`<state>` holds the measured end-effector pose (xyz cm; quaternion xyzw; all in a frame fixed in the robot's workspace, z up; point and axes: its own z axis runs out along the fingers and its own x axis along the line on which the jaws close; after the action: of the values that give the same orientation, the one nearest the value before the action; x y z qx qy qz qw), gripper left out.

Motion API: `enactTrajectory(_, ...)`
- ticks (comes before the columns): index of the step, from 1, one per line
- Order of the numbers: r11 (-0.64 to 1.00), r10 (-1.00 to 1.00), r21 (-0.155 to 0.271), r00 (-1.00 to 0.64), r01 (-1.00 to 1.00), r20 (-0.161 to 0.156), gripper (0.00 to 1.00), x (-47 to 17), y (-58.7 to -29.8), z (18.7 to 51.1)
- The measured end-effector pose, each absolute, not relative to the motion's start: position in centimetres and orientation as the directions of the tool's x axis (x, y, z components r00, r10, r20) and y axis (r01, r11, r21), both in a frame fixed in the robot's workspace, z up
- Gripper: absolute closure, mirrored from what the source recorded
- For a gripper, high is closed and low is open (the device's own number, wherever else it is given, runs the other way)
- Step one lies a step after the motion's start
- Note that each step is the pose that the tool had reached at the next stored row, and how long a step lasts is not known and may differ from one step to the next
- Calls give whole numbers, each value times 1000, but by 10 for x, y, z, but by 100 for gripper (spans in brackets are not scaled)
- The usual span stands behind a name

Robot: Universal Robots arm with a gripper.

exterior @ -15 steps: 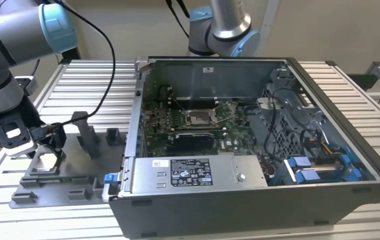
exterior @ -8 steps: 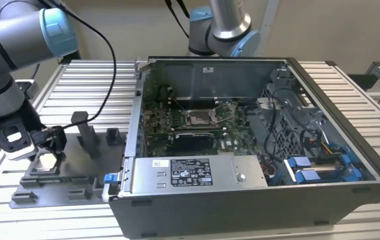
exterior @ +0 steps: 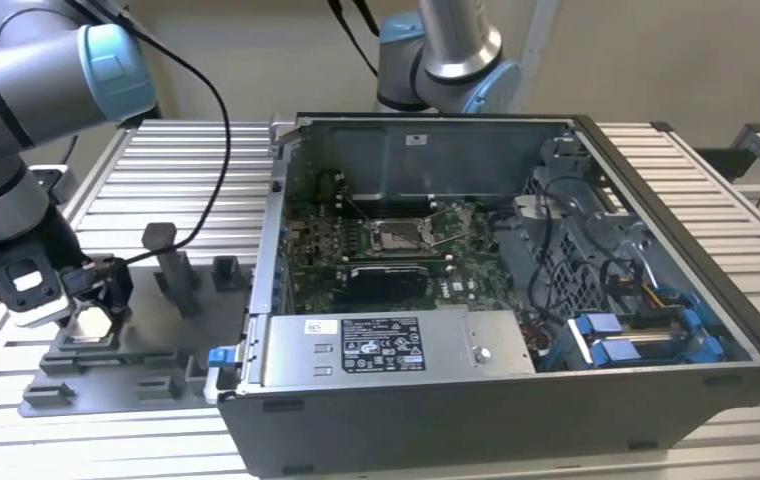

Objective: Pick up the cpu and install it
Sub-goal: 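Place the cpu into insertion slot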

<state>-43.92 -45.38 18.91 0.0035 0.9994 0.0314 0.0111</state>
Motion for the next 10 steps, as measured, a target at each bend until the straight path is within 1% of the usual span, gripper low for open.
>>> enactTrajectory(10, 998, 8, 63, -1000, 6, -22, 0, -439, -455, 186)
